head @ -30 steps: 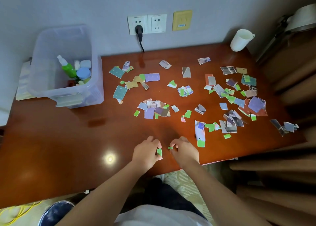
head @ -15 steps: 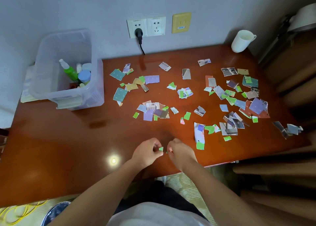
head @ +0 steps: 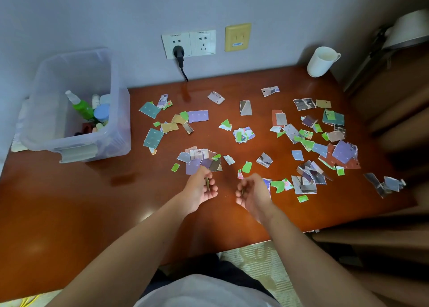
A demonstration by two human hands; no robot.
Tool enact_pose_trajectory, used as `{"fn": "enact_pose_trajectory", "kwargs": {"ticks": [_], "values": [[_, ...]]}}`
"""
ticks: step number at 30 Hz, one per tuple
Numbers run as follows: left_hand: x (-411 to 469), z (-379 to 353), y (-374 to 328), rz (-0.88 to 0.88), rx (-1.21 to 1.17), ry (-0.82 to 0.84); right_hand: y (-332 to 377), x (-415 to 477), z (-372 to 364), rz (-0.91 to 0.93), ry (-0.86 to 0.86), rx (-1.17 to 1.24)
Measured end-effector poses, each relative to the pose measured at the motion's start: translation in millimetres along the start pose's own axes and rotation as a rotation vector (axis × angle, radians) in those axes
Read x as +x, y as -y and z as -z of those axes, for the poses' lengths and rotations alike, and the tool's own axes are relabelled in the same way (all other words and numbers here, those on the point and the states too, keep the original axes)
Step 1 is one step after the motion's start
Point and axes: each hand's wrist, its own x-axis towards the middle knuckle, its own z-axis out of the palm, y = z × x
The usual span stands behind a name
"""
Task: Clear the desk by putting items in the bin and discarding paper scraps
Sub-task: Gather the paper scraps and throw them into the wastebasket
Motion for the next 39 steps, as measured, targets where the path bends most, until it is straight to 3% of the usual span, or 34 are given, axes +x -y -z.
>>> {"fn": "enact_pose_trajectory", "kwargs": {"ticks": [3,7,10,15,31,39], "values": [[10.5,-14.0,-11.6,-0.028,0.115,-0.002,16.1,11.8,-0.3,0.074,-0.102,-0.162],[26.0,-25.9,-18.7,-0.237,0.509,-0.048,29.0,27.9,3.3,0.335,-0.322,-0.666],[35.6,-30.0,-19.9,-0.489,0.803,-0.089,32.5,37.9,7.4,0.452,-0.36,-0.986],[44.0,-39.1,-28.3,-0.647,1.103,-0.168,35.5,52.8,7.9,0.48,-0.373,-1.239],[76.6,-44.8,-34.5,-0.79,1.431,-0.228,47.5,65.4,4.8,0.409,-0.335,-1.39],[76.4,-42.2,-34.0,-0.768,1.413,-0.235,48.3,64.8,3.0,0.435,-0.344,-1.459]]}}
